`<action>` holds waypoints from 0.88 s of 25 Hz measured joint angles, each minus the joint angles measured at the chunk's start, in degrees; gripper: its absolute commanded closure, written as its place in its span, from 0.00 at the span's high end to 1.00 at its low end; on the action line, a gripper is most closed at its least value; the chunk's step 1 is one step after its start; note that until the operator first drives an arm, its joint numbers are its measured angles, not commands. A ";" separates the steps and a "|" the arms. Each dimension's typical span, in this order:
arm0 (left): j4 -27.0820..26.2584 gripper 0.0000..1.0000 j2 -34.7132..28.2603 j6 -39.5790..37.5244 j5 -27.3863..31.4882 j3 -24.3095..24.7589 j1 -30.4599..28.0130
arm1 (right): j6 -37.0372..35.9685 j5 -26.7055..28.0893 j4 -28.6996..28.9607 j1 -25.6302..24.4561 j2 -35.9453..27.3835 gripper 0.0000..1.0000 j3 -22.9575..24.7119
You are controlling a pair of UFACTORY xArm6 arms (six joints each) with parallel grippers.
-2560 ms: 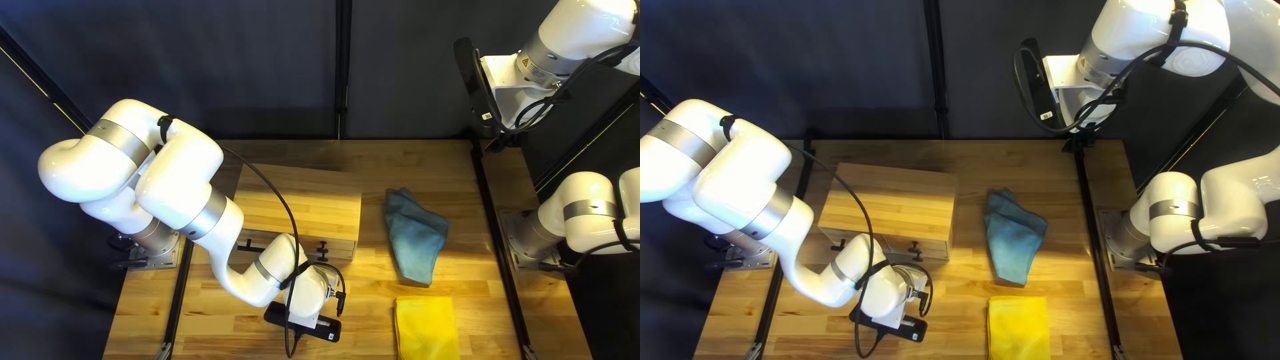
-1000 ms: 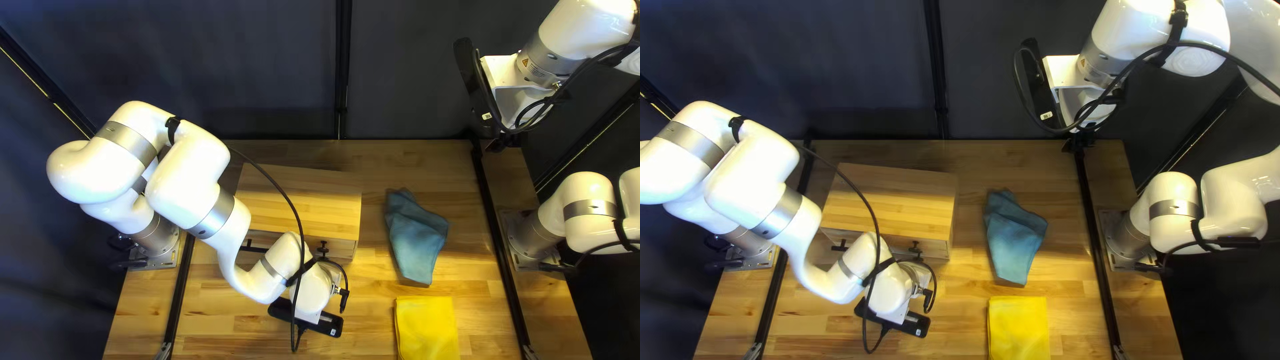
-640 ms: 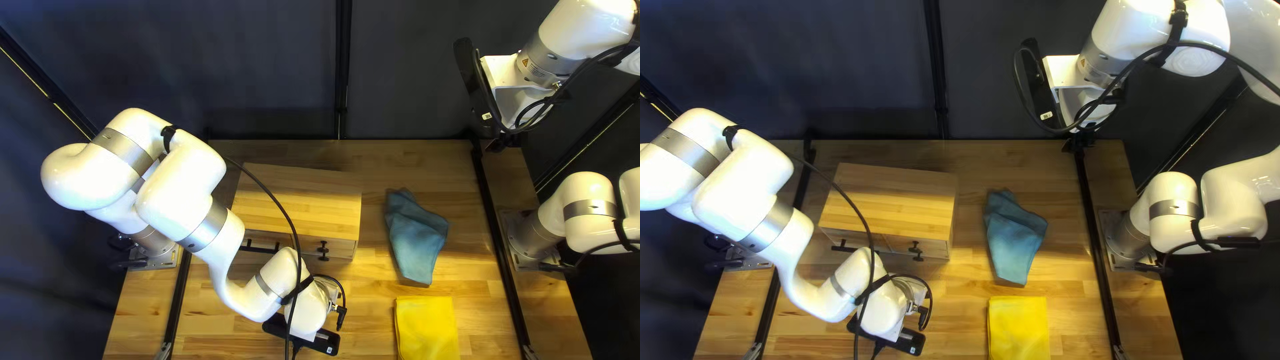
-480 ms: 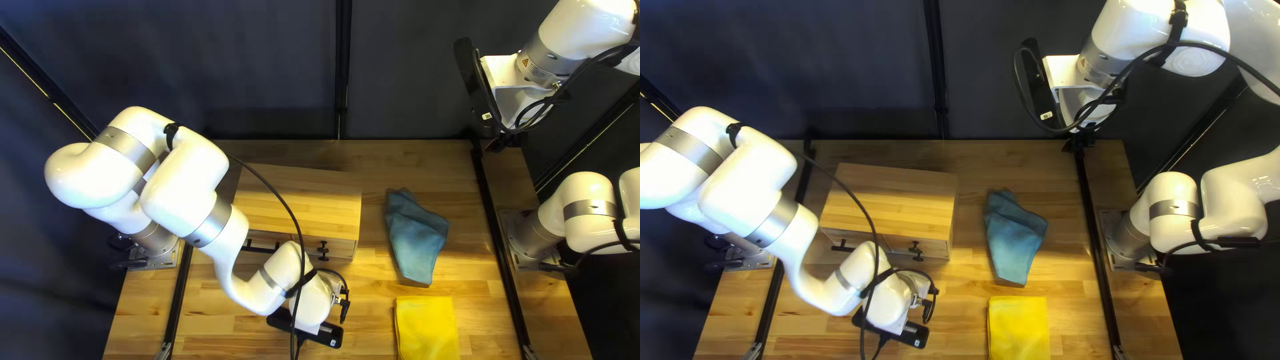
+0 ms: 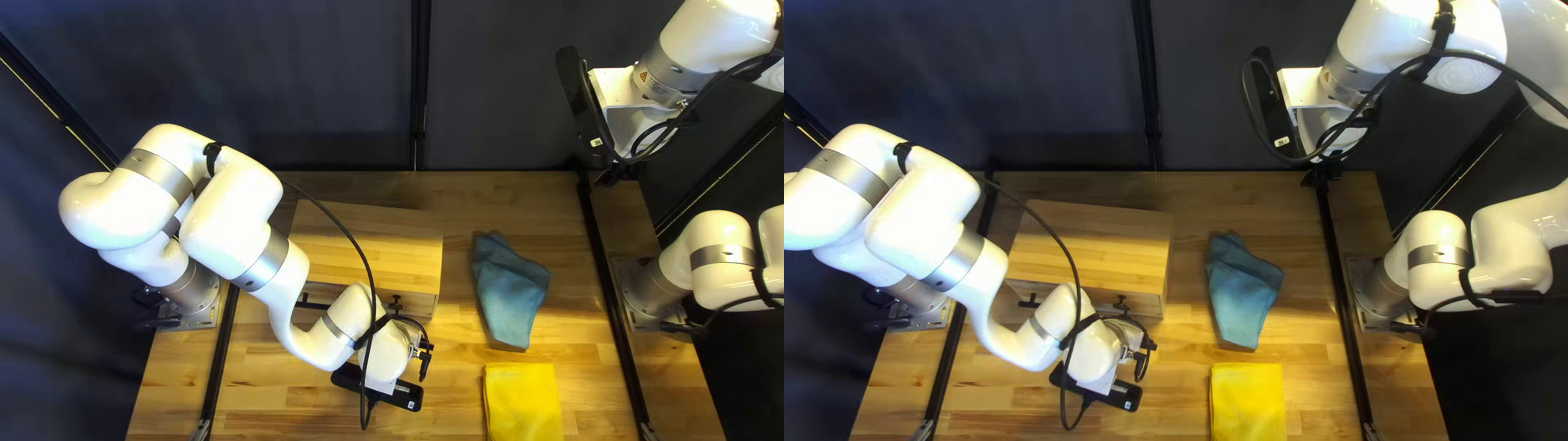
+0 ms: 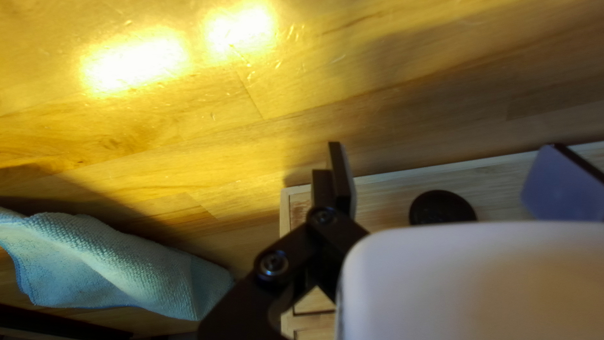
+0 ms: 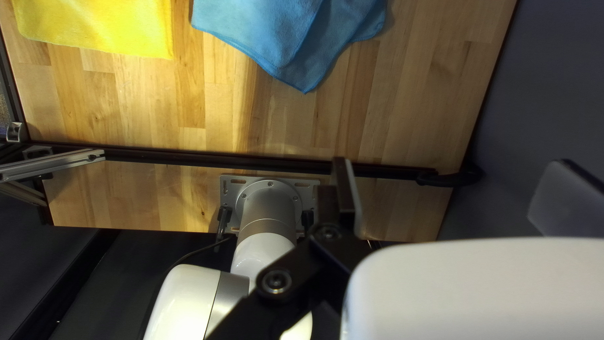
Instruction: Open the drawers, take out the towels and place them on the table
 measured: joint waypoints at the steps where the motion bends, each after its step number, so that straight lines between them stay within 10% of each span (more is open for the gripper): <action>1: 0.02 1.00 0.13 -0.04 0.02 -0.11 0.01 | 0.00 0.00 0.00 0.00 0.00 1.00 0.00; 6: 0.04 0.94 0.80 -0.24 0.37 -0.90 0.05 | 0.00 0.00 0.00 0.00 0.00 1.00 0.00; 8: 0.05 0.56 0.99 -0.38 0.54 -1.14 0.08 | 0.00 0.00 0.00 0.00 0.00 1.00 0.00; 9: 0.07 0.01 1.05 -0.44 0.60 -1.21 0.09 | 0.00 0.00 0.00 0.00 0.00 1.00 0.00; 22: -0.14 0.00 1.34 -1.00 1.81 -1.89 -0.28 | 0.00 0.00 0.00 0.00 0.00 1.00 0.00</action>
